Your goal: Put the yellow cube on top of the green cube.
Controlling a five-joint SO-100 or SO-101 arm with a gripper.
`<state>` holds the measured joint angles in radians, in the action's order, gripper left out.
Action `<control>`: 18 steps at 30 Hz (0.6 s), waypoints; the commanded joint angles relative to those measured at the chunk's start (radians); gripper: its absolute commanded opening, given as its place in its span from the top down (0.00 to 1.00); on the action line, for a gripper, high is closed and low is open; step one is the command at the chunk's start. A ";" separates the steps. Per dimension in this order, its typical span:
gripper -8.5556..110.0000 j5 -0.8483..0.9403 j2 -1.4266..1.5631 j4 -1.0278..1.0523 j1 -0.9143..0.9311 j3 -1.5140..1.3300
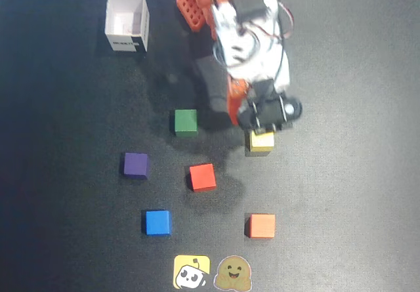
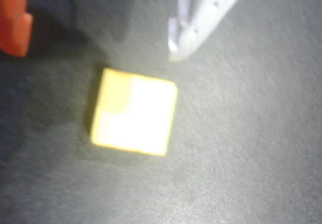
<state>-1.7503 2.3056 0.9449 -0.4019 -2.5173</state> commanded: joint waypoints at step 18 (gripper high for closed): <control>0.75 -0.054 -0.302 -0.242 -0.054 0.043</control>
<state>-1.7917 2.0018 0.7378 -0.4510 -2.4774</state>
